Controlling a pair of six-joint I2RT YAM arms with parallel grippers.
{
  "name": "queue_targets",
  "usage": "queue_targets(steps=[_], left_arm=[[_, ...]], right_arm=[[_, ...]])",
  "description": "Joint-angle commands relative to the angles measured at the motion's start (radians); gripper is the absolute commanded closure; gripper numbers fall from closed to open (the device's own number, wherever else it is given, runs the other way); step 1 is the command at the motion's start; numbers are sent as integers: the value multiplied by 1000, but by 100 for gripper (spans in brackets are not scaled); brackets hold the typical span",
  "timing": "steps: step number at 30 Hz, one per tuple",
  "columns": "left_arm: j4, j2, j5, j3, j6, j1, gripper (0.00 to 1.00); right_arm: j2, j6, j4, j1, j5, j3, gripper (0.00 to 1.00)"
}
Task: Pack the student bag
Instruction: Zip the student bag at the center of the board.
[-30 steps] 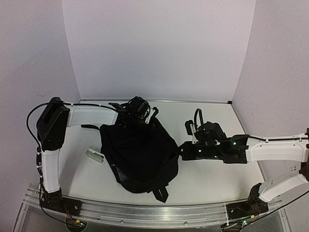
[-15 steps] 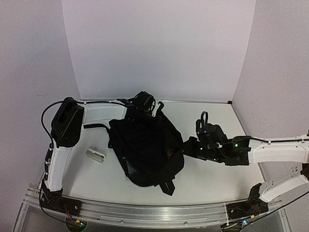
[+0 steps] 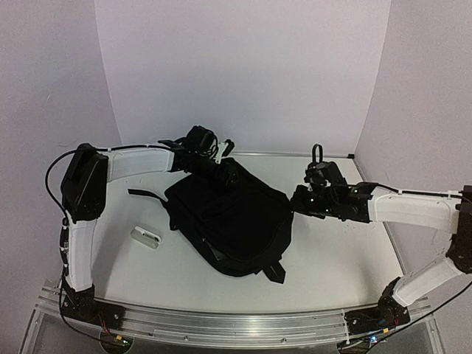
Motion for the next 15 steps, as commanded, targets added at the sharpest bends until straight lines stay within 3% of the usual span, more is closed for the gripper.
queue_targets(steps=[1,9,15], left_arm=[[-1,-131,24,-3,-27,-65,30],[128,-31,199,34,-202,-123,35],[233,92,287,75,-280,-146,50]], right_arm=[[58,-119,18,-50,-59,102,100],[15,-101,30,-50,-125,30,100],[-79,-62,89,-48,-170,-80,100]])
